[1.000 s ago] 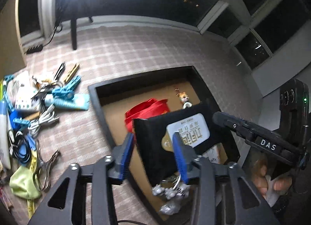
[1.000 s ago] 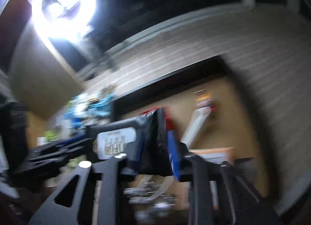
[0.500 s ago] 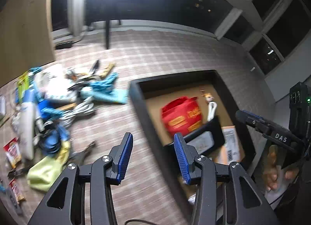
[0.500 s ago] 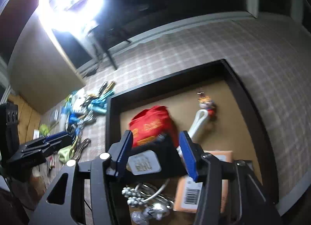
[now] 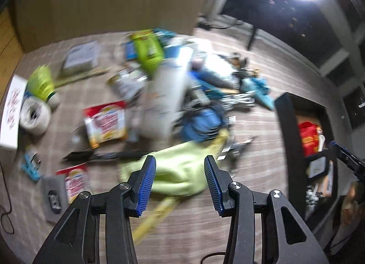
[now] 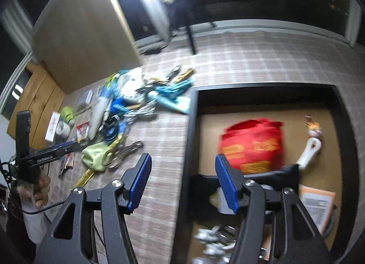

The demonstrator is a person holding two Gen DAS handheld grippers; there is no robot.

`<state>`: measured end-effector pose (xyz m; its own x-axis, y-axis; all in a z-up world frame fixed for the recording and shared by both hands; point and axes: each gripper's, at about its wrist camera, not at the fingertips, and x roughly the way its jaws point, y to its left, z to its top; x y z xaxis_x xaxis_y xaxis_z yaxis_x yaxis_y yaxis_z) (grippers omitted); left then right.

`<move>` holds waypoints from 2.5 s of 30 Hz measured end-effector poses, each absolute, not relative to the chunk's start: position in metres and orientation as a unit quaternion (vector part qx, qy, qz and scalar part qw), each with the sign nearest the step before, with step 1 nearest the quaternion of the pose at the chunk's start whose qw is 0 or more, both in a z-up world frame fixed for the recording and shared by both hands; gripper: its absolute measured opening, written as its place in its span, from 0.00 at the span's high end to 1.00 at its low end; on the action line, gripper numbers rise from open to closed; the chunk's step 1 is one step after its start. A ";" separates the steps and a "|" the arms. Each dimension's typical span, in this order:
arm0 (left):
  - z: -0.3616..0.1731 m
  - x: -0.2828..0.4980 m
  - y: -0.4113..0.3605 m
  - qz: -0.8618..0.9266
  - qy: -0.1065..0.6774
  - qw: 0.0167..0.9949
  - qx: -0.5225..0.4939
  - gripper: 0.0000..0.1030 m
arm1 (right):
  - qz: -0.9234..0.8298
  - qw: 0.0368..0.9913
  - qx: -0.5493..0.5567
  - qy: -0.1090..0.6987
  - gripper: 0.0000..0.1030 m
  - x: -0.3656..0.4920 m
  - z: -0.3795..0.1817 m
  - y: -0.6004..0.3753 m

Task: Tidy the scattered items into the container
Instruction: 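Move both grippers back over the cluttered items, then grasp the green cloth with the left gripper while the right gripper grasps the metal clip, then carry the green cloth into the tray with the left gripper while the right gripper drops the clip in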

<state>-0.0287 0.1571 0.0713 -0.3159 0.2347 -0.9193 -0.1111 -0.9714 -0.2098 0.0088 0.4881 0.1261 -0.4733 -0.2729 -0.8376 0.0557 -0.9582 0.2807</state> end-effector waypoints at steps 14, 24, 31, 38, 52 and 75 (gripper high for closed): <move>0.033 -0.028 0.181 0.782 -0.003 0.139 -0.607 0.51 | -0.795 0.229 0.557 0.070 0.45 -0.047 0.085 0.349; 0.024 -0.035 0.182 0.779 -0.019 0.139 -0.611 0.54 | -0.764 0.251 0.579 0.132 0.44 -0.062 0.049 0.325; 0.027 -0.032 0.184 0.775 -0.034 0.167 -0.609 0.85 | -0.749 0.250 0.596 0.149 0.44 -0.069 0.033 0.320; 0.039 -0.025 0.177 0.782 -0.048 0.158 -0.601 0.97 | -0.759 0.246 0.589 0.126 0.79 -0.064 0.040 0.329; 0.102 -0.022 0.183 0.811 -0.078 0.186 -0.549 0.97 | -0.815 0.202 0.544 0.008 0.83 -0.040 0.110 0.417; 0.198 -0.001 0.401 0.774 -0.008 0.403 -0.488 0.97 | -0.868 -0.055 0.479 -0.117 0.83 0.035 0.165 0.647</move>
<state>-0.0005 0.4014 0.1976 -0.1994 0.6325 -0.7485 -0.6163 -0.6748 -0.4060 0.0352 0.6471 0.1645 -0.5355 -0.0176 -0.8444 -0.2072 -0.9665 0.1515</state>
